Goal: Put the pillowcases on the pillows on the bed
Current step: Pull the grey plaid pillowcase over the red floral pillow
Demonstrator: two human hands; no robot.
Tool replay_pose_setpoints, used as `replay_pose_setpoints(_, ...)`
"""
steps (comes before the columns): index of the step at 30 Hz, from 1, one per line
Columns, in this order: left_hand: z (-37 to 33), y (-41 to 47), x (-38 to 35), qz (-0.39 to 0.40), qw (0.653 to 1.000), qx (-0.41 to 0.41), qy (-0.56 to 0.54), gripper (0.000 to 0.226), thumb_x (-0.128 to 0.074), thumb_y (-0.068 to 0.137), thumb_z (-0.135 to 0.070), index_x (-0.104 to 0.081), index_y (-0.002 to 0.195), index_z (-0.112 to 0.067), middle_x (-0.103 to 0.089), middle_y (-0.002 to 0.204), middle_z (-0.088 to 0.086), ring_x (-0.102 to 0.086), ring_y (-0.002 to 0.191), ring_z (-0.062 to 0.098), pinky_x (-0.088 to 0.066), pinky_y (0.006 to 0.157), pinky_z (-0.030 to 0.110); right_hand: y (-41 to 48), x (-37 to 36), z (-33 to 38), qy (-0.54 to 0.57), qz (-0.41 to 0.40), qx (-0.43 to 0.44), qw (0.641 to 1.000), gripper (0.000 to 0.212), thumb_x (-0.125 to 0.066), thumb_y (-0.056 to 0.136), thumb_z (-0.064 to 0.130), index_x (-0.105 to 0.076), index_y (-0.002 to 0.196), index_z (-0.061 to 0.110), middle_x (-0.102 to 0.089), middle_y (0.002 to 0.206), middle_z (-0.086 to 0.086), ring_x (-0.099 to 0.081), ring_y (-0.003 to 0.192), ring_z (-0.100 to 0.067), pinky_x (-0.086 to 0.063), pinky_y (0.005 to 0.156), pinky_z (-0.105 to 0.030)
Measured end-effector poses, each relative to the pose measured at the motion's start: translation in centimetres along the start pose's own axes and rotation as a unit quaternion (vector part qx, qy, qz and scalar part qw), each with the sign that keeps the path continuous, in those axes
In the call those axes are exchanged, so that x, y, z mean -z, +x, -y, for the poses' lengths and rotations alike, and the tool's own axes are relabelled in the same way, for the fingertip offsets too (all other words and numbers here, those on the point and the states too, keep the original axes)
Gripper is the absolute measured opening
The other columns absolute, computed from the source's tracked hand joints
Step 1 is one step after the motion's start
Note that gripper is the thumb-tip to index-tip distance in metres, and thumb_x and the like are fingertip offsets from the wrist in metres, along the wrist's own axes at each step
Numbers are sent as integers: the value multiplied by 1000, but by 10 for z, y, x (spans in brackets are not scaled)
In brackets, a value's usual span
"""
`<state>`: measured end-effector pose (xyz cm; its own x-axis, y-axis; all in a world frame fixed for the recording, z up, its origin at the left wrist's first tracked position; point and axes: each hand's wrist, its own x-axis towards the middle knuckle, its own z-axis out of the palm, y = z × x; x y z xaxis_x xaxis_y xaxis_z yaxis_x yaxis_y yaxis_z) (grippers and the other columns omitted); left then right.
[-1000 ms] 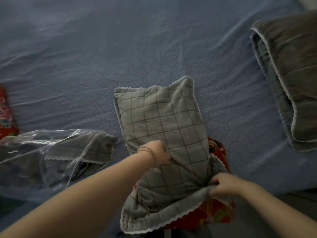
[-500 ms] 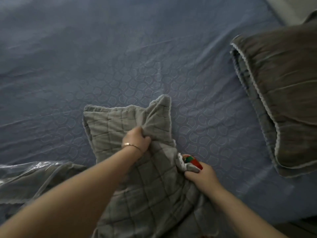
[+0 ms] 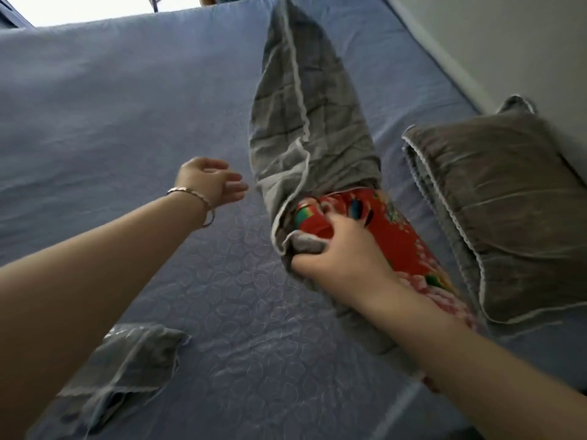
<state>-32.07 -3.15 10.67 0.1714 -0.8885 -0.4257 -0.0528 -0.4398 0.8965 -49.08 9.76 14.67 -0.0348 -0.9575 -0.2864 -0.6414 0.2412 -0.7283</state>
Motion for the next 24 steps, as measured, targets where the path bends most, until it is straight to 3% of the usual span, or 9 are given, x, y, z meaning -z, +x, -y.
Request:
replay_pose_setpoints(5, 53, 2, 103, -62, 993, 79, 58, 25, -40, 93, 6, -47, 77, -11, -55, 78, 11, -59, 36, 7, -50, 40, 21, 9, -145, 8, -143, 183, 5, 973, 42, -61, 84, 28, -42, 116, 8, -58, 114, -16, -57, 104, -36, -43, 74, -34)
replay_pose_setpoints(7, 95, -1, 128, -83, 981, 119, 126, 22, -42, 93, 4, -50, 78, -10, -54, 74, 9, -56, 33, 4, -45, 35, 16, 5, -192, 4, -156, 279, 60, 946, 39, -56, 88, 26, -47, 120, 5, -55, 120, -20, -55, 109, -39, -45, 82, -38)
replay_pose_setpoints(9, 136, -4, 137, -71, 963, 133, 221, 11, -48, 90, 4, -57, 89, -3, -55, 71, 9, -58, 42, 12, -44, 37, 16, 2, -214, -13, -177, 314, 91, 928, 30, -50, 89, 24, -59, 112, 7, -60, 115, -19, -57, 105, -37, -47, 82, -39)
replay_pose_setpoints(12, 184, -7, 122, -17, 927, 60, 371, 20, -55, 85, -2, -64, 102, 0, -65, 89, 16, -59, 75, 28, -46, 66, 30, 14, -216, -62, -176, 256, 39, 950, 27, -44, 91, 22, -62, 108, 12, -63, 110, -10, -59, 101, -32, -50, 82, -37)
replay_pose_setpoints(16, 216, 6, 61, 79, 843, -102, 522, 33, -52, 90, -22, -55, 122, -21, -53, 124, 1, -51, 113, 23, -43, 87, 32, 51, -184, -131, -217, 78, -11, 973, 25, -42, 95, 26, -59, 111, 15, -57, 112, -3, -53, 108, -21, -47, 85, -32)
replay_pose_setpoints(20, 232, 36, 13, 97, 758, -98, 637, 33, -45, 94, -22, -45, 127, -20, -40, 134, 5, -33, 127, 28, -33, 102, 38, 85, -169, -155, -265, 20, -6, 964, 32, -44, 95, 34, -52, 120, 16, -50, 118, -4, -46, 115, -21, -41, 90, -30)
replay_pose_setpoints(21, 233, 39, 5, 72, 757, -88, 644, 28, -43, 94, -19, -47, 121, -16, -43, 131, 7, -36, 124, 30, -32, 101, 40, 92, -172, -155, -288, 26, 2, 957, 35, -45, 94, 38, -50, 121, 16, -49, 120, -5, -45, 116, -21, -41, 92, -31)
replay_pose_setpoints(22, 231, 40, 0, 42, 782, -86, 616, 22, -42, 94, -19, -49, 114, -13, -49, 124, 10, -42, 119, 31, -33, 98, 39, 98, -174, -154, -308, 32, 9, 951, 40, -46, 93, 43, -47, 123, 16, -48, 121, -5, -44, 116, -23, -41, 93, -32)
replay_pose_setpoints(24, 223, 31, -5, 24, 864, -126, 487, 17, -42, 93, -23, -52, 96, -9, -62, 99, 12, -56, 95, 30, -41, 81, 36, 110, -182, -147, -324, 34, 5, 945, 47, -45, 91, 49, -43, 123, 14, -47, 122, -7, -43, 117, -26, -38, 94, -36)
